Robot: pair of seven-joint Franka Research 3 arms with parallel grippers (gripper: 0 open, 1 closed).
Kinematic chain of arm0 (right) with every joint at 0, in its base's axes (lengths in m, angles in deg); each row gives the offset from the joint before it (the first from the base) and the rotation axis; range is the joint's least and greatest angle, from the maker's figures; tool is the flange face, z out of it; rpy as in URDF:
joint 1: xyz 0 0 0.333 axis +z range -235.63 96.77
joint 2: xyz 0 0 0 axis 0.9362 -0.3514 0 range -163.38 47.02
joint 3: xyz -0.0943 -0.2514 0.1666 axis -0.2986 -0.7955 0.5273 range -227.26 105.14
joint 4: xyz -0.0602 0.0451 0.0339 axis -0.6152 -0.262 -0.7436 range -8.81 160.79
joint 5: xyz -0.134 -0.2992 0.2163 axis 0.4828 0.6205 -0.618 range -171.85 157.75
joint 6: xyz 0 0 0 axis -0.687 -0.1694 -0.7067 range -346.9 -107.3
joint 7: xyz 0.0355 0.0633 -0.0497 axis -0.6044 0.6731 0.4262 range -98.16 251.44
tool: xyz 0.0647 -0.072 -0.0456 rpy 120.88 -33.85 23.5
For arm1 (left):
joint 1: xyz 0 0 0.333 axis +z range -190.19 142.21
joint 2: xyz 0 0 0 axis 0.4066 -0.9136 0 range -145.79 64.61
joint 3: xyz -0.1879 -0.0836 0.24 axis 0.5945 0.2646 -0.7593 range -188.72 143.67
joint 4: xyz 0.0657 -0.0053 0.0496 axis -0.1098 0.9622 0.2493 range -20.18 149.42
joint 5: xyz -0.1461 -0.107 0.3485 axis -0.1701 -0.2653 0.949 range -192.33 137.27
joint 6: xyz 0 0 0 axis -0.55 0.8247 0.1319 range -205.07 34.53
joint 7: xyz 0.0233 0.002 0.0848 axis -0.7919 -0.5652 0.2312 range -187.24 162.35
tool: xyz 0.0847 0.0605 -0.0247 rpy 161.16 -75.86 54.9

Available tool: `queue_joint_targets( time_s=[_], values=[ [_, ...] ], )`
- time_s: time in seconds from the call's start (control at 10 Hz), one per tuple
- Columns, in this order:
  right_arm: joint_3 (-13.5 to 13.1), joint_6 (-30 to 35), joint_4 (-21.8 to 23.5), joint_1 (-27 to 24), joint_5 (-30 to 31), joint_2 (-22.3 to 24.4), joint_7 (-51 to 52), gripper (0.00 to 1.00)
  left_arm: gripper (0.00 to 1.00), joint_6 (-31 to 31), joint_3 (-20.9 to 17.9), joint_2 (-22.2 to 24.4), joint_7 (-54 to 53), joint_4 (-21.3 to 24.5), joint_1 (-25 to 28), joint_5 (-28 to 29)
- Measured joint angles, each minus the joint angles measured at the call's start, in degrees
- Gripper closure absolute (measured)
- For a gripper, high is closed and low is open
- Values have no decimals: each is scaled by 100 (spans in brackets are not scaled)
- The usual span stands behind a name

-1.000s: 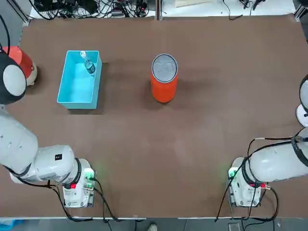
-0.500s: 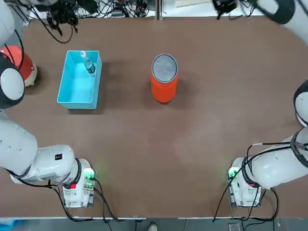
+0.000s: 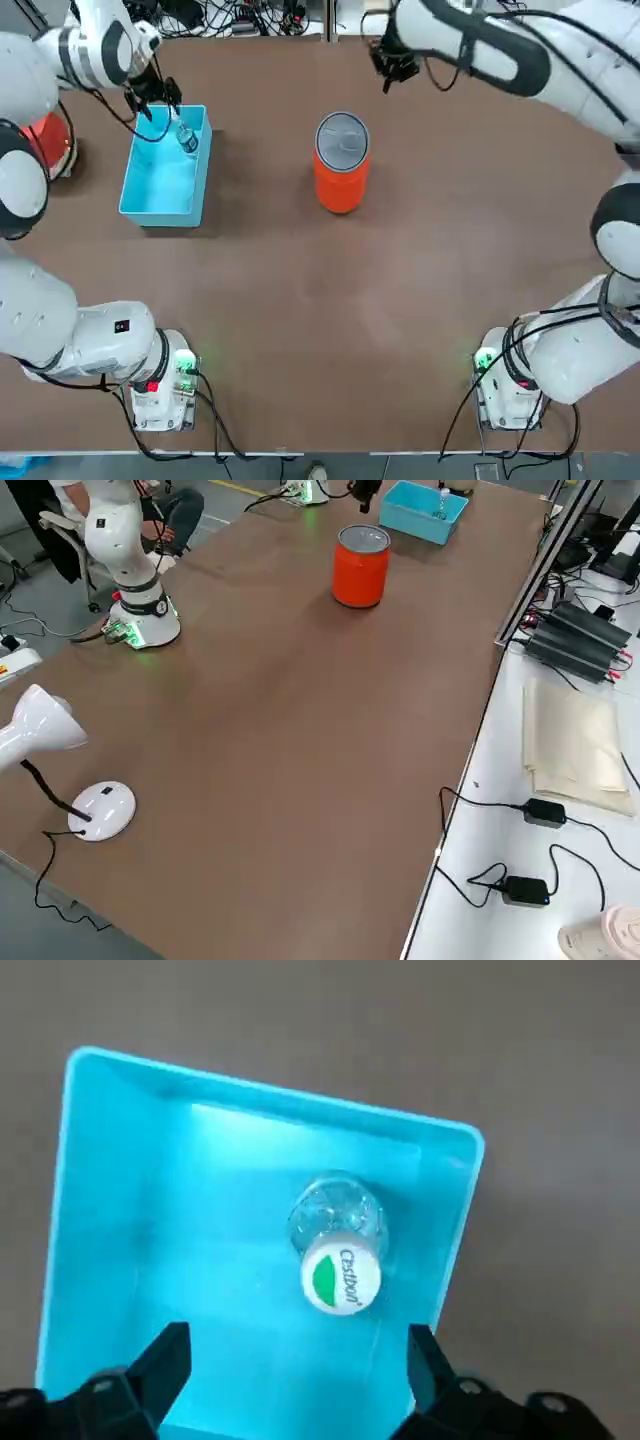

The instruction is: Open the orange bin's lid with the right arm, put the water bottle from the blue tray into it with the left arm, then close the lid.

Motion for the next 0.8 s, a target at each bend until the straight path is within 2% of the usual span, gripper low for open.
queue_joint_targets(
  time_s=[0.3,0.7,0.8],
  values=[
    [-7,-778,11,447,3,-562,-785,99,17,-427,42,-102,7,66,-16,0],
    [-17,-1468,1,651,246,-999,-1334,99,25,-762,41,-442,7,33,-15,76],
    [-18,-1624,-3,707,299,-1118,-1440,99,42,-763,40,-449,7,2,-12,76]
  ],
)
